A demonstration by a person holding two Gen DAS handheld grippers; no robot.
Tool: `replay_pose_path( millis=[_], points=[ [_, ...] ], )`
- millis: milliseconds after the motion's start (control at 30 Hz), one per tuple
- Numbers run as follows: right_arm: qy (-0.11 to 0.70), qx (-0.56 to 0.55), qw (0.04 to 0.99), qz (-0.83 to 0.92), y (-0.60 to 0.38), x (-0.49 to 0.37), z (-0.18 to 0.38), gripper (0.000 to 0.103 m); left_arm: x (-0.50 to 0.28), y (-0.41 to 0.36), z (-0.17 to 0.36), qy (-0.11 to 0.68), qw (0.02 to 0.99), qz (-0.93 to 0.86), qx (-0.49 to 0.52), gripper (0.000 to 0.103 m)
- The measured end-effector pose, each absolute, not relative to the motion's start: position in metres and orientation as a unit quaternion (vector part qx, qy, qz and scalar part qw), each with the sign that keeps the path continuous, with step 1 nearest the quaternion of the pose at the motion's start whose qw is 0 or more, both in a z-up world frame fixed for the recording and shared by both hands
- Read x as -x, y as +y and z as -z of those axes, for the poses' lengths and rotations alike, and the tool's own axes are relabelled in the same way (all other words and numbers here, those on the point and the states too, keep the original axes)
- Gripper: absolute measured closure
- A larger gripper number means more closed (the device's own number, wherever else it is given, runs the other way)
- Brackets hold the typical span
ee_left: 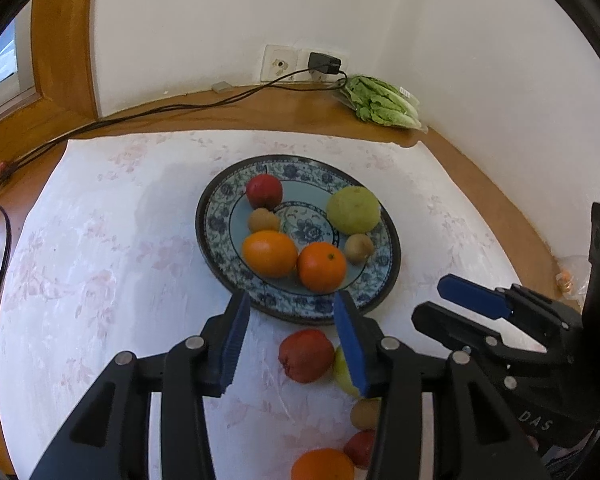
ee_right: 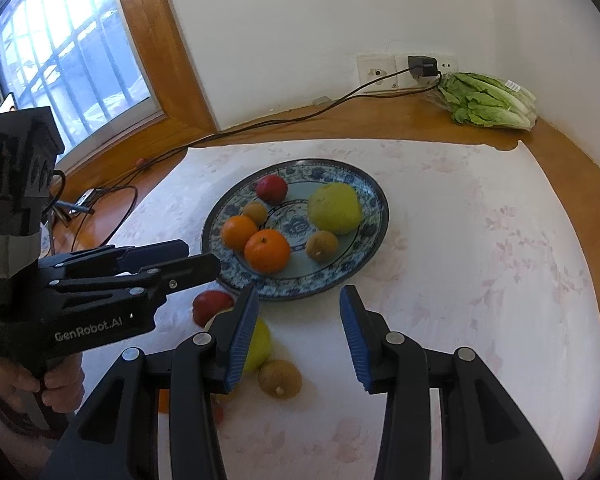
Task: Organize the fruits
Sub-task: 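Withdraw both tools toward the red apple and brown fruit beside the plate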
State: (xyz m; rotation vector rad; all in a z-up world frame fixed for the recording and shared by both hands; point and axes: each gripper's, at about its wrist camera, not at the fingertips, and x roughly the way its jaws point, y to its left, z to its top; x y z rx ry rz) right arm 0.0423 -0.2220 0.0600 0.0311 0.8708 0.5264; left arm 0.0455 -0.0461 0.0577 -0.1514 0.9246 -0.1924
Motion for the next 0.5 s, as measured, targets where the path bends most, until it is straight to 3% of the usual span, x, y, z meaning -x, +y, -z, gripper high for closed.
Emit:
replay_pose_path(
  millis=[500],
  points=[
    [0.442,-0.039,0.858,-0.259,-0.232,-0.022,-0.043,0.06,-0.035,-0.043,-0.048,0.459,0.88,0.093,0.085,0.057]
  ],
)
